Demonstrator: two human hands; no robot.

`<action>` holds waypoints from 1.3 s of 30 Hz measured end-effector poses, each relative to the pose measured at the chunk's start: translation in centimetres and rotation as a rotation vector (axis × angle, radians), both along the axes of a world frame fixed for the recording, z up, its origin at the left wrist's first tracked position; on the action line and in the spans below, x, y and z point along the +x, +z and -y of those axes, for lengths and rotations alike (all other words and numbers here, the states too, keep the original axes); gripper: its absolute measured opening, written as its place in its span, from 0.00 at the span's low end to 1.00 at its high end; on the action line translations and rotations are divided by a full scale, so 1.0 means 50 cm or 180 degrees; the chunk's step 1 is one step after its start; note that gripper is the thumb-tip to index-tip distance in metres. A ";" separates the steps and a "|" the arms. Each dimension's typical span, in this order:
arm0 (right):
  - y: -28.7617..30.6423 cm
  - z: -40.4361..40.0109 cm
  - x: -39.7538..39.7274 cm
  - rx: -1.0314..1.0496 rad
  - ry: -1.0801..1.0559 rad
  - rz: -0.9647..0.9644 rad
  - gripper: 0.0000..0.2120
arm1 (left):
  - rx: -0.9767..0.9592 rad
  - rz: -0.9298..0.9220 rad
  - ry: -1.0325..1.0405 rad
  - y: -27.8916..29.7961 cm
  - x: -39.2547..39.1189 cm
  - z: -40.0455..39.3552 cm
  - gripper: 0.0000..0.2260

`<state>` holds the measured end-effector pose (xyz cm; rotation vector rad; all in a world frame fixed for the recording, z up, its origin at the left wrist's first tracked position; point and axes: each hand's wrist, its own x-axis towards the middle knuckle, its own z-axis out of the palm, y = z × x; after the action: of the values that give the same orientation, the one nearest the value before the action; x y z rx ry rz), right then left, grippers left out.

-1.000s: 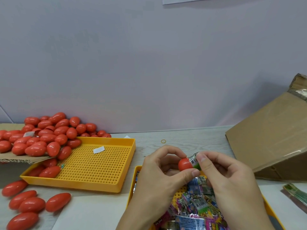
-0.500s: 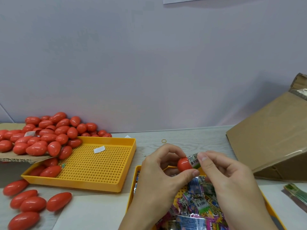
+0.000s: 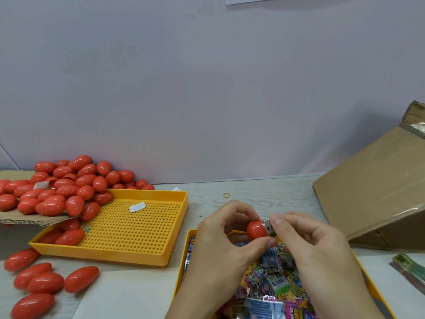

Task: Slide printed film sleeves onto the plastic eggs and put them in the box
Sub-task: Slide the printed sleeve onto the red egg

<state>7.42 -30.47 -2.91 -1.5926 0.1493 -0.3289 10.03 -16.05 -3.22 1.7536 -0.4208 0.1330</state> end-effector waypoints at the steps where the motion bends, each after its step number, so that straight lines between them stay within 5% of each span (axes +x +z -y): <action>1: 0.000 0.000 0.000 0.0014 0.0021 -0.0012 0.05 | 0.0009 0.0005 0.0001 0.000 0.000 0.000 0.14; 12: 0.001 -0.001 0.001 -0.0213 0.0060 0.0021 0.04 | 0.0119 0.0147 0.0071 0.002 -0.003 0.002 0.13; 16: 0.007 -0.014 -0.005 -0.0611 -0.0160 0.0260 0.13 | 0.0041 0.0149 0.0024 0.002 -0.003 0.004 0.12; 23: 0.007 -0.019 -0.015 -0.1202 -0.0432 0.0612 0.05 | -0.0111 0.0131 0.0100 0.009 -0.005 0.007 0.10; 29: -0.001 -0.028 -0.017 -0.2166 -0.0502 0.0708 0.23 | -0.0228 0.0113 0.0179 0.015 -0.005 0.006 0.10; 39: -0.005 -0.030 -0.012 -0.2304 -0.0967 0.0923 0.22 | -0.0341 0.0072 0.0116 0.016 -0.009 0.020 0.11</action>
<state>6.80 -28.99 -3.17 -2.2118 0.0455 -0.9229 9.60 -17.03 -2.42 1.6562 -0.3914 0.1979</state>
